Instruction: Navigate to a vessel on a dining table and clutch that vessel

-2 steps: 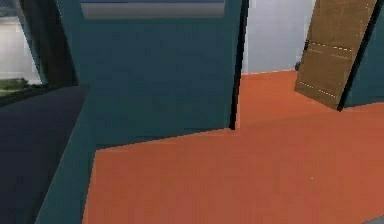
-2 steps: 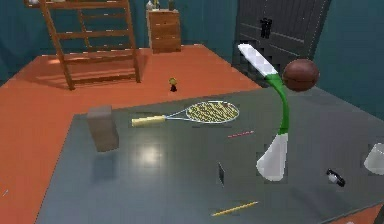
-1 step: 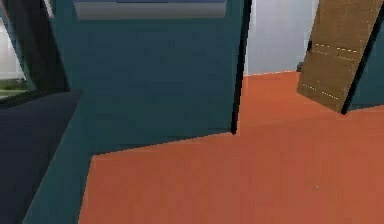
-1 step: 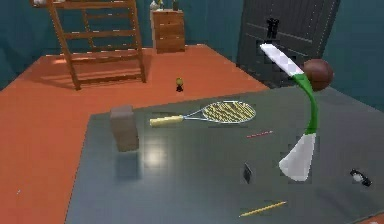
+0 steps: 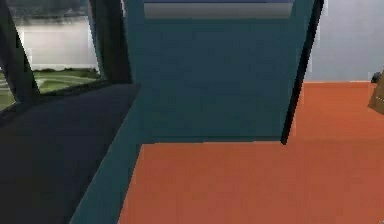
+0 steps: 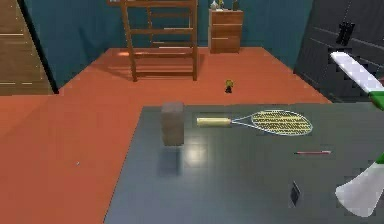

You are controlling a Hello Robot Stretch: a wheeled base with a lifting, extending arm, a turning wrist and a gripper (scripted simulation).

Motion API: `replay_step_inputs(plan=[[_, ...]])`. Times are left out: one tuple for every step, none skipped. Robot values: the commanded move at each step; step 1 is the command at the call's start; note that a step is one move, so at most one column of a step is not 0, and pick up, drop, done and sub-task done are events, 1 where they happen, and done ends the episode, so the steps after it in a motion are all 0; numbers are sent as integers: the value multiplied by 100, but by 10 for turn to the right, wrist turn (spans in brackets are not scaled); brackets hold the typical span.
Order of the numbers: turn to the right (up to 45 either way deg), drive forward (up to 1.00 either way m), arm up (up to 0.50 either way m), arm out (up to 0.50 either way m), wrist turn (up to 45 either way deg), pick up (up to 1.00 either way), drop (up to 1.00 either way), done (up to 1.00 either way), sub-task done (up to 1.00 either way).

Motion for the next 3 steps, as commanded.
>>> replay_step_inputs(plan=[[0, 30, 0, 0, 0, 0, 0, 0, 0], [330, 0, 0, 0, 0, 0, 0, 0, 0], [0, 20, 0, 0, 0, 0, 0, 0, 0]])
